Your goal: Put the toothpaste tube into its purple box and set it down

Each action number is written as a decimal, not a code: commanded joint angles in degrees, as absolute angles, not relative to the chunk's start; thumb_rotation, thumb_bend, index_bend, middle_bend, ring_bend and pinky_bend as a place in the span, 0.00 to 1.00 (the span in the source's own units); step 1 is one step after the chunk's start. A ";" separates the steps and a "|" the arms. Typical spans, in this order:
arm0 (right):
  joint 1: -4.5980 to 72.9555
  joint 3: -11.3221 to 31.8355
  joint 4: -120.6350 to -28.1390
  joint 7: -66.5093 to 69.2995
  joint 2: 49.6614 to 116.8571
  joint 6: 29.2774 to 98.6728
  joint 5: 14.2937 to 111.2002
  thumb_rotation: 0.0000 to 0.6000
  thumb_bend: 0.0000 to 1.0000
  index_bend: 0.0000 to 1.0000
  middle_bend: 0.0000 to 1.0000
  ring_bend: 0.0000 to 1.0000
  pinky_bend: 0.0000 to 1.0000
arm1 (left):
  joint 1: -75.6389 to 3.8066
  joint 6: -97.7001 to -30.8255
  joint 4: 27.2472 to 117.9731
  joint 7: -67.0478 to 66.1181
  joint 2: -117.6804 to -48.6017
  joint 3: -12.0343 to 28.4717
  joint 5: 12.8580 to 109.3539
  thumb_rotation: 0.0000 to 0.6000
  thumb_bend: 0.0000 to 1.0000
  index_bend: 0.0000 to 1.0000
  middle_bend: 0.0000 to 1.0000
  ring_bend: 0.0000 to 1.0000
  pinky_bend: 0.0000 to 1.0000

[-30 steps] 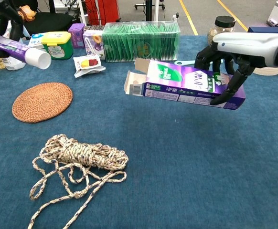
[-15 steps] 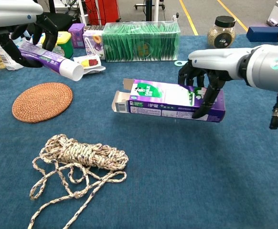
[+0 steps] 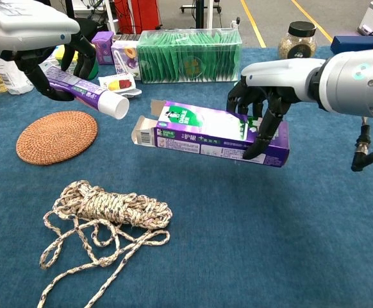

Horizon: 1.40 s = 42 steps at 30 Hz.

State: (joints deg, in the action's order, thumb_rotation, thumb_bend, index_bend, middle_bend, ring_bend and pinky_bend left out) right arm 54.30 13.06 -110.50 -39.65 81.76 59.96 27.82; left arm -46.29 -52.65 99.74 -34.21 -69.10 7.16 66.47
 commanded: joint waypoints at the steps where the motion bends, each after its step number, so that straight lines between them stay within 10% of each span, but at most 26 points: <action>1: 54.67 13.12 -111.18 -38.88 81.52 59.75 27.43 1.00 0.40 0.48 0.52 0.49 0.64 | -46.58 -52.80 99.35 -34.51 -69.78 6.97 65.89 1.00 0.30 0.64 0.49 0.45 0.62; 42: 58.00 13.20 -112.00 -35.63 83.98 63.97 24.86 1.00 0.44 0.48 0.52 0.49 0.66 | -50.90 -61.05 104.08 -49.59 -76.53 6.25 53.03 1.00 0.30 0.64 0.49 0.45 0.62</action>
